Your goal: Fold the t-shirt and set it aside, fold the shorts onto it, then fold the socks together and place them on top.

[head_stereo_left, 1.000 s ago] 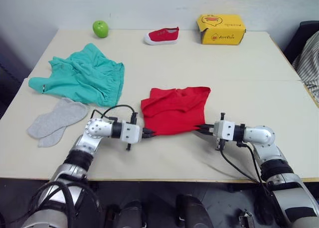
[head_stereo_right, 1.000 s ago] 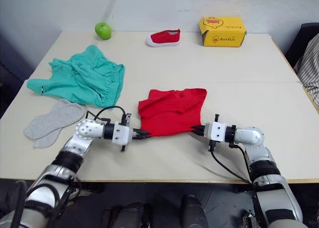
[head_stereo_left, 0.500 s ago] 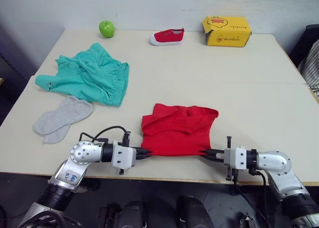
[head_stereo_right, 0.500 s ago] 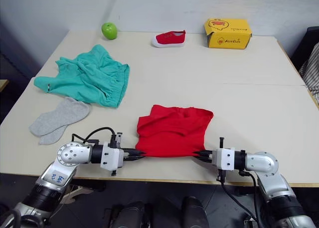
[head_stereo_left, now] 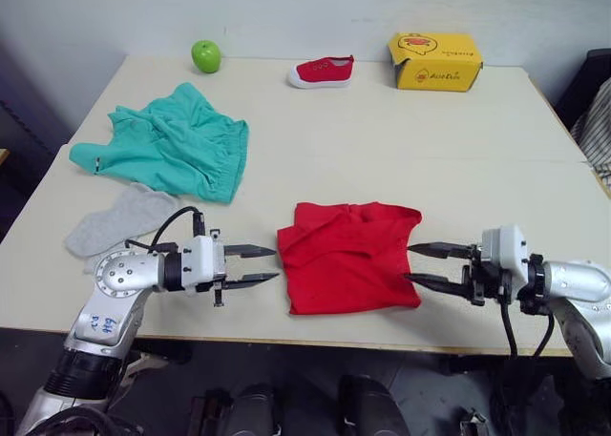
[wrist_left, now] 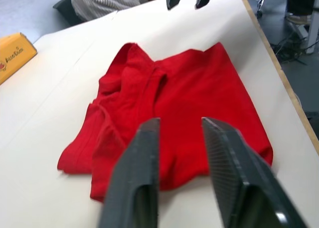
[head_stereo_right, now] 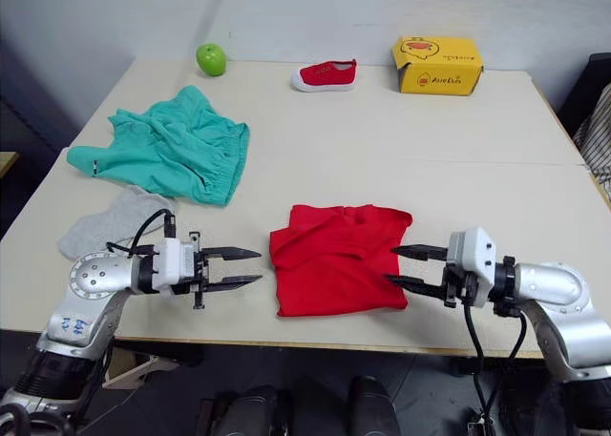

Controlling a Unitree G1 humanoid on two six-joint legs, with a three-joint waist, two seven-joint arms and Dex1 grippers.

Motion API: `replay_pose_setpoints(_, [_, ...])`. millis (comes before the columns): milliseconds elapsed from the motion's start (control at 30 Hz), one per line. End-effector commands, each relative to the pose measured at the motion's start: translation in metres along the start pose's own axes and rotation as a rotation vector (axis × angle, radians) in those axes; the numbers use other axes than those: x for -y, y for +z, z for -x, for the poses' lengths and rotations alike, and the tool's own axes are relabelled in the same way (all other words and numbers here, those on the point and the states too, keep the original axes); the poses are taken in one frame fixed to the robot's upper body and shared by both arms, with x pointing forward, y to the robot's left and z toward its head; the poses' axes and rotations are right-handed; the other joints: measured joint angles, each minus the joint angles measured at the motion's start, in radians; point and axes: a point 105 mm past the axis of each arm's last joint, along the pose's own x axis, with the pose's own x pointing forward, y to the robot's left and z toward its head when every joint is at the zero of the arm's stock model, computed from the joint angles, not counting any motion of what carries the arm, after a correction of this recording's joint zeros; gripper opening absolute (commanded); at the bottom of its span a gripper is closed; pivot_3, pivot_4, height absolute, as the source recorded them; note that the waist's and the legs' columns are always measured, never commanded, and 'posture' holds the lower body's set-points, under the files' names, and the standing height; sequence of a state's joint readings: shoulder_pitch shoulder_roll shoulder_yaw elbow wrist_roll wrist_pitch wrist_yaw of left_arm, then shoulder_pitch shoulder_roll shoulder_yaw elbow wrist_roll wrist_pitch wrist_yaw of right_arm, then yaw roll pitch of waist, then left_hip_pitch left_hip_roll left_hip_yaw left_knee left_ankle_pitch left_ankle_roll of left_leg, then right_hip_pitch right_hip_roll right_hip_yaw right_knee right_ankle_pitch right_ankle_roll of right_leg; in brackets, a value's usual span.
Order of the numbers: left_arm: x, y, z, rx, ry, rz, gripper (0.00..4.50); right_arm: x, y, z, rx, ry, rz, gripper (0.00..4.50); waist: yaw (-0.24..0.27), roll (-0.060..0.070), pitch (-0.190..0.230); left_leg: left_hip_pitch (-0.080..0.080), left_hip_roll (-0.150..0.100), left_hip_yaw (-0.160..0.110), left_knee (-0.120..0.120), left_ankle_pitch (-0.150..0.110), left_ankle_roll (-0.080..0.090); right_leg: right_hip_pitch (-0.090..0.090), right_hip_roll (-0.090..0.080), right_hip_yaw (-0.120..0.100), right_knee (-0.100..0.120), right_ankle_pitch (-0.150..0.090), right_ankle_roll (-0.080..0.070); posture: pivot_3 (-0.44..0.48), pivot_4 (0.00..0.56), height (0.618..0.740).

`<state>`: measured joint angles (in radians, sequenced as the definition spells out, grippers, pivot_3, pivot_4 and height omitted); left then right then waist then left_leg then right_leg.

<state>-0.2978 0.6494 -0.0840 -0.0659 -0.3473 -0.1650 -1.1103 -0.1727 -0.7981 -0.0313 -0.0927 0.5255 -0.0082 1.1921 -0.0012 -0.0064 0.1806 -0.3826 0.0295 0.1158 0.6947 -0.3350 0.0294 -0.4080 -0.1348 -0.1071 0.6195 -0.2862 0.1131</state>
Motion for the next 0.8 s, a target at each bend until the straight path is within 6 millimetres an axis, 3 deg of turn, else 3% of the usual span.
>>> replay_pose_setpoints(33, [0.008,-0.004,-0.02,0.02,-0.075,-0.041,0.03,0.0,-0.016,-0.02,-0.018,0.061,0.069,0.41,0.0,0.0,0.0,-0.001,0.0,0.001,0.0,0.0,0.0,-0.001,0.0,0.001,0.0,0.0,0.0,0.0,0.15,0.74])
replay_pose_setpoints(100, [0.016,-0.012,-0.029,0.007,-0.122,-0.057,0.0,0.003,-0.024,-0.029,-0.026,0.085,0.1,0.07,-0.001,0.0,0.0,-0.001,0.0,0.002,0.0,0.0,0.0,-0.001,0.001,0.001,0.002,0.0,0.0,0.0,0.15,0.74])
replay_pose_setpoints(300, [0.026,-0.036,-0.038,-0.061,-0.181,-0.089,0.0,0.009,-0.044,-0.038,-0.061,0.135,0.137,0.07,-0.001,0.0,0.0,-0.003,0.0,0.003,0.001,0.0,0.001,-0.003,0.002,0.001,0.002,0.0,0.001,0.0,0.15,0.74])
replay_pose_setpoints(633, [-0.02,-0.058,-0.046,-0.189,0.022,-0.137,0.0,0.037,-0.059,-0.047,-0.098,0.08,0.156,0.07,-0.005,0.0,0.0,-0.003,0.001,0.002,0.004,0.0,0.001,-0.002,0.001,0.001,0.005,0.001,0.001,0.0,0.15,0.74])
replay_pose_setpoints(800, [-0.038,-0.061,-0.042,-0.208,0.077,-0.175,0.0,0.059,-0.053,-0.052,-0.057,-0.03,0.133,0.07,-0.006,0.0,0.0,-0.002,0.001,0.002,0.004,0.0,0.001,-0.002,0.001,0.001,0.006,0.001,0.001,0.0,0.15,0.74])
